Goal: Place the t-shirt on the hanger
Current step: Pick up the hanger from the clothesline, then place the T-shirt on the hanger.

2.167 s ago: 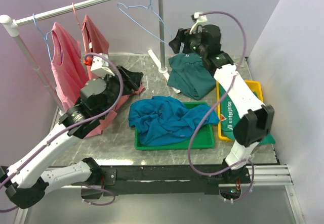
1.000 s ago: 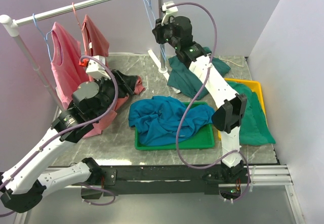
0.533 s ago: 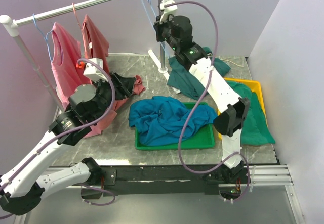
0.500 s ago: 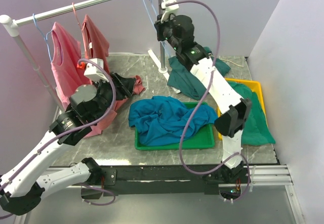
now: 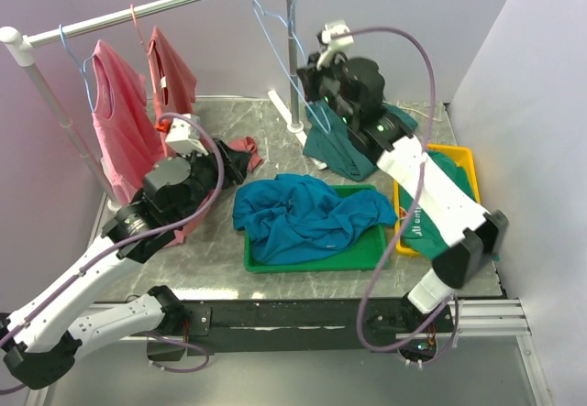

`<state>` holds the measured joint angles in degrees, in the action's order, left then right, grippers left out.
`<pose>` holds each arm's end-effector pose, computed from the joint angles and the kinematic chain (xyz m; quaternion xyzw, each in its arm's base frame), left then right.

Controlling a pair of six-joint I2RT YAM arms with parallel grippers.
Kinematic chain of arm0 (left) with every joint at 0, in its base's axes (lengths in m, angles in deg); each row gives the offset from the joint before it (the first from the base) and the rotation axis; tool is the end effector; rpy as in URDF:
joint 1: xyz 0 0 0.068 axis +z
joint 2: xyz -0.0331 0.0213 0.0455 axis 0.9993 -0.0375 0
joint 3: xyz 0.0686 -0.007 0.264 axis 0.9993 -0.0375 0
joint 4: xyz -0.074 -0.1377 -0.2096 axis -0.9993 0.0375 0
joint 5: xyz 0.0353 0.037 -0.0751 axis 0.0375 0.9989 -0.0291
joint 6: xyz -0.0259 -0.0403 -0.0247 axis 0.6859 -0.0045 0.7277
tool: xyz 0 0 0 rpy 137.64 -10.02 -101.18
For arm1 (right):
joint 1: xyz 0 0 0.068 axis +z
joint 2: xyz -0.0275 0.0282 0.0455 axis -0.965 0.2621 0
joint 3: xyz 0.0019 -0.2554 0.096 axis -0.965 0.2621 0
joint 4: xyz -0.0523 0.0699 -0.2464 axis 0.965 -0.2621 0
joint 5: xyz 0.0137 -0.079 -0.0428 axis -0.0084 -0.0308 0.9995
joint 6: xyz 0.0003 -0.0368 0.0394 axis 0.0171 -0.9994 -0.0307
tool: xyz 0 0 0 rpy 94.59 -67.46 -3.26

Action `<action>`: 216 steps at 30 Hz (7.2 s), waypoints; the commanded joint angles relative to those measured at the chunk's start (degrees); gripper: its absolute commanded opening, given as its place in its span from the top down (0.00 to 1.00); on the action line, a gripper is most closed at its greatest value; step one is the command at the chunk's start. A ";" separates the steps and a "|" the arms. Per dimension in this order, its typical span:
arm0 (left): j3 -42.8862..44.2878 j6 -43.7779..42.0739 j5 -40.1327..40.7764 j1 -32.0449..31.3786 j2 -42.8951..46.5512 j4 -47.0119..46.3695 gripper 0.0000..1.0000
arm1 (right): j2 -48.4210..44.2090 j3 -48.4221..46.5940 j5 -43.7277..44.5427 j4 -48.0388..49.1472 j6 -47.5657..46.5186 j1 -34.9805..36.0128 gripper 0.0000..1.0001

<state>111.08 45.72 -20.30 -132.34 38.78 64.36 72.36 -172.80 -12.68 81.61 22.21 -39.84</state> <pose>0.1409 -0.1190 0.4158 -0.0624 0.7386 -0.2965 0.6022 0.3117 0.2153 0.4819 -0.1882 0.6563 0.1948 0.7041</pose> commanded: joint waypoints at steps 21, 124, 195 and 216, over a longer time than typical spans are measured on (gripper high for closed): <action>-7.08 5.13 -1.63 -12.46 -27.68 -2.55 0.45 | -65.19 55.91 -1.11 -23.53 28.10 1.07 1.00; -12.28 -10.60 2.67 -14.92 -11.00 -8.18 0.99 | -59.43 55.83 -28.09 -24.96 26.97 8.09 1.00; -3.93 -23.08 -4.89 -16.33 -7.21 -17.83 0.20 | -53.61 82.02 -10.43 36.57 25.56 18.57 1.00; -1.28 -31.77 4.69 -16.33 -17.24 -24.52 0.99 | -53.60 78.15 0.54 25.68 27.93 18.65 0.40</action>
<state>107.91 17.39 -21.43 -149.13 21.51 44.54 21.02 -90.97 -19.22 111.03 49.20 -21.42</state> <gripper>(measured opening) 0.153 0.403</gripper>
